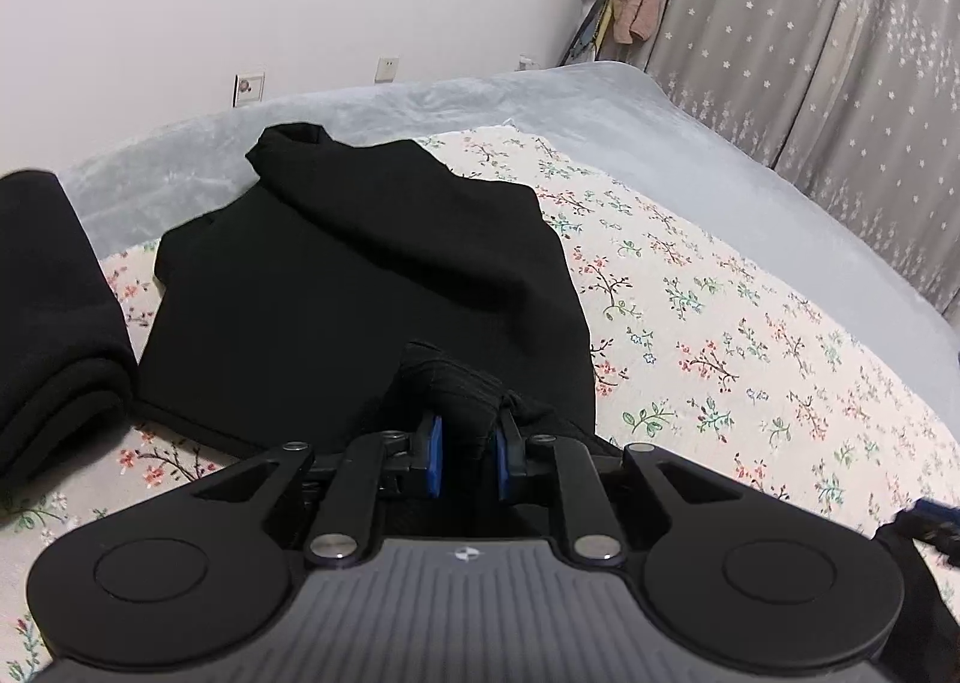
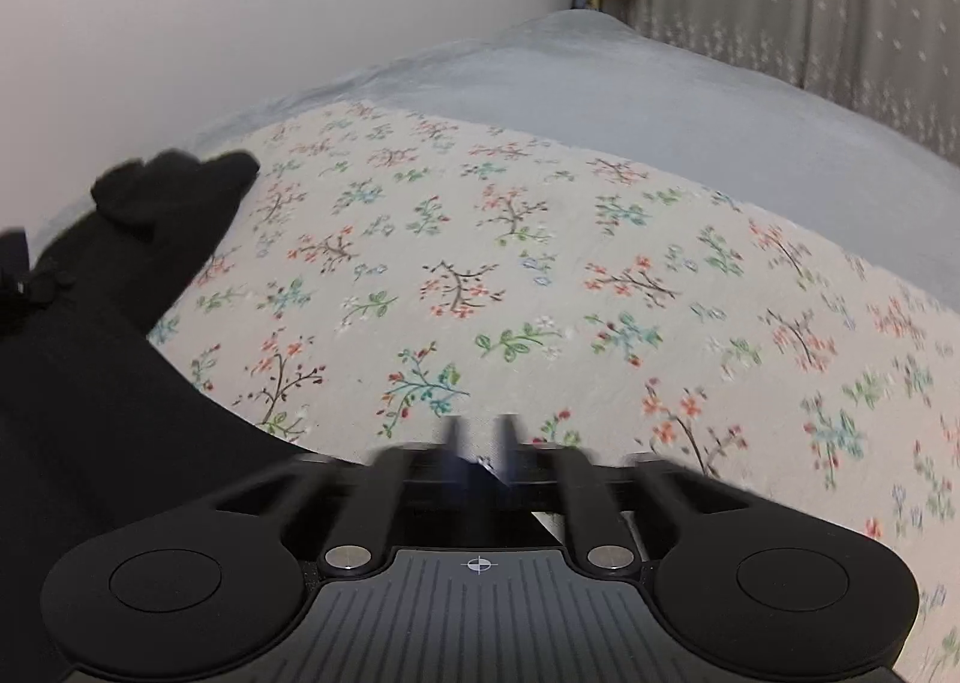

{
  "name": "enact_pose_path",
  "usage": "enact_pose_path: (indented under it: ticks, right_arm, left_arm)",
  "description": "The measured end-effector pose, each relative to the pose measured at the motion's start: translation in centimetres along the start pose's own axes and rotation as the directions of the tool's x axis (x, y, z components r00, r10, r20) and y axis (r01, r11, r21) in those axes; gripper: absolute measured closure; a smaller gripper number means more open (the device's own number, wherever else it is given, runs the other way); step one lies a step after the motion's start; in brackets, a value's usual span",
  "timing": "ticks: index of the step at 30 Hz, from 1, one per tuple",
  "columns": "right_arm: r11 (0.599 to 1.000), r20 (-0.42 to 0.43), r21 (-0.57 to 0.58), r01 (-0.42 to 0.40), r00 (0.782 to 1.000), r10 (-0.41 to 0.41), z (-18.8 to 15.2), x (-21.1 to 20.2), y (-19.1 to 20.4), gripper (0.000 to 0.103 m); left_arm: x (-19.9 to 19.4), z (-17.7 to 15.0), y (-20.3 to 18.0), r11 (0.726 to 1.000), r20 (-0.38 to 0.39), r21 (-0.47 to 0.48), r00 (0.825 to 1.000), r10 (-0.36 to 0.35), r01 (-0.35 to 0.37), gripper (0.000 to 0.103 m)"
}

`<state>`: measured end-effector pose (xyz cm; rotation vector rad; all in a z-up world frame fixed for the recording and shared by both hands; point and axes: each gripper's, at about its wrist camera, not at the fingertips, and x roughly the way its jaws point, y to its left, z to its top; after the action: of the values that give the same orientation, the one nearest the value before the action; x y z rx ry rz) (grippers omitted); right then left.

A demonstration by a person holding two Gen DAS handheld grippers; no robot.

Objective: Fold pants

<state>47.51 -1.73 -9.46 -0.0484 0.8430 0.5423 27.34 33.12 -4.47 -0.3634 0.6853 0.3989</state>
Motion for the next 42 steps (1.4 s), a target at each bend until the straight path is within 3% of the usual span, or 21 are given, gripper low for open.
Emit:
enact_pose_path:
  ticks: [1, 4, 5, 6, 7, 8, 9, 10, 14, 17, 19, 21, 24, 25, 29, 32, 34, 35, 39, 42]
  right_arm:
    - [0.999, 0.017, 0.035, -0.019, 1.0, 0.018, -0.1, -0.4, -0.5, 0.026]
    - [0.985, 0.021, 0.128, -0.12, 0.993, 0.118, 0.1, -0.9, -1.9, 0.028]
    - [0.981, 0.003, 0.132, -0.139, 0.99, 0.14, 0.2, -0.9, -2.0, 0.031]
    - [0.983, -0.03, 0.125, -0.137, 0.989, 0.142, 0.3, -0.5, -1.8, 0.045]
    - [0.987, -0.072, 0.115, -0.114, 0.99, 0.122, 0.3, 0.0, -1.6, 0.065]
    - [0.991, -0.111, 0.103, -0.085, 0.989, 0.097, 0.1, 0.7, -1.4, 0.074]
    - [0.994, -0.146, 0.09, -0.065, 0.986, 0.078, -0.1, 1.3, -1.1, 0.091]
    - [0.996, -0.165, 0.068, -0.055, 0.984, 0.065, -0.4, 1.7, -0.7, 0.102]
    - [1.0, -0.086, -0.003, -0.023, 0.996, 0.023, -0.4, 0.2, 0.6, 0.103]
    - [1.0, 0.004, 0.002, 0.023, 1.0, -0.023, 1.1, -1.6, 0.6, 0.103]
    - [0.998, 0.038, -0.016, 0.06, 0.998, -0.059, 1.8, -2.0, 0.7, 0.103]
    - [0.991, 0.026, -0.067, 0.118, 0.993, -0.116, 1.9, -0.8, 1.3, 0.103]
    - [0.972, -0.046, -0.149, 0.184, 0.98, -0.193, 0.4, 2.9, 2.4, 0.103]
    - [0.969, -0.066, -0.155, 0.195, 0.976, -0.207, -0.3, 4.1, 2.6, 0.102]
    - [0.965, -0.027, -0.071, 0.254, 0.966, -0.256, -0.9, 3.8, 2.6, 0.095]
    - [0.961, 0.021, -0.02, 0.274, 0.962, -0.274, -0.6, 0.2, 2.6, 0.081]
    - [0.958, 0.066, -0.038, 0.285, 0.957, -0.283, -0.9, -2.9, 3.8, 0.062]
    - [0.955, 0.095, -0.054, 0.291, 0.954, -0.285, -1.2, -4.3, 4.6, 0.059]
    - [0.965, 0.123, -0.172, 0.199, 0.976, -0.18, -3.8, -8.3, 10.2, 0.053]
    - [0.954, 0.115, -0.282, 0.105, 0.991, -0.075, -5.6, -8.7, 16.3, 0.05]
  left_arm:
    - [0.0, 0.0, 0.0, 1.0, 0.0, 0.002, 1.0, 0.003, -0.003, 0.063]
    - [0.2, 0.0, 0.2, 1.0, -0.007, -0.007, 1.0, 0.002, -0.002, 0.063]
    - [0.1, 0.0, 0.2, 1.0, -0.007, -0.006, 1.0, 0.0, 0.0, 0.063]
    - [0.0, 0.0, 0.2, 1.0, -0.006, -0.004, 1.0, -0.001, 0.001, 0.063]
    - [0.0, 0.0, 0.1, 1.0, -0.003, 0.001, 1.0, 0.001, -0.001, 0.063]
    - [-0.1, 0.0, 0.0, 1.0, -0.001, 0.004, 1.0, 0.004, -0.004, 0.063]
    - [-0.2, 0.0, 0.0, 1.0, 0.002, 0.001, 1.0, 0.009, -0.009, 0.064]
    - [-0.3, 0.0, 0.1, 1.0, 0.007, -0.011, 1.0, 0.008, -0.008, 0.064]
    - [-1.4, 0.4, 0.4, 0.998, 0.047, -0.051, 0.998, -0.037, 0.04, 0.065]
    - [-1.4, 0.3, -0.1, 1.0, 0.054, -0.021, 0.998, -0.022, 0.023, 0.065]
    - [-0.5, 0.1, -0.4, 1.0, 0.019, -0.007, 1.0, -0.007, 0.007, 0.064]
    - [0.5, -0.1, -0.5, 1.0, -0.021, 0.011, 1.0, 0.019, -0.019, 0.062]
    - [1.2, -0.2, -0.5, 0.998, -0.028, 0.052, 0.999, 0.043, -0.041, 0.047]
    - [1.1, 0.0, -0.3, 0.997, -0.016, 0.053, 0.998, 0.06, -0.059, 0.039]
    - [-1.4, 1.2, 2.6, 0.996, 0.073, -0.086, 0.997, 0.035, -0.028, 0.033]
    - [-3.2, 2.0, 5.3, 0.986, 0.123, -0.165, 0.992, 0.035, -0.014, 0.031]
    - [-3.7, 2.1, 7.0, 0.979, 0.107, -0.203, 0.994, 0.015, 0.007, 0.031]
    - [-3.9, 2.0, 7.7, 0.977, 0.096, -0.212, 0.995, -0.003, 0.023, 0.031]
    - [-5.0, 1.0, 9.9, 0.977, 0.052, -0.202, 0.997, -0.054, 0.063, 0.031]
    - [-4.7, -0.1, 11.1, 0.975, -0.03, -0.209, 0.996, -0.083, 0.075, 0.031]
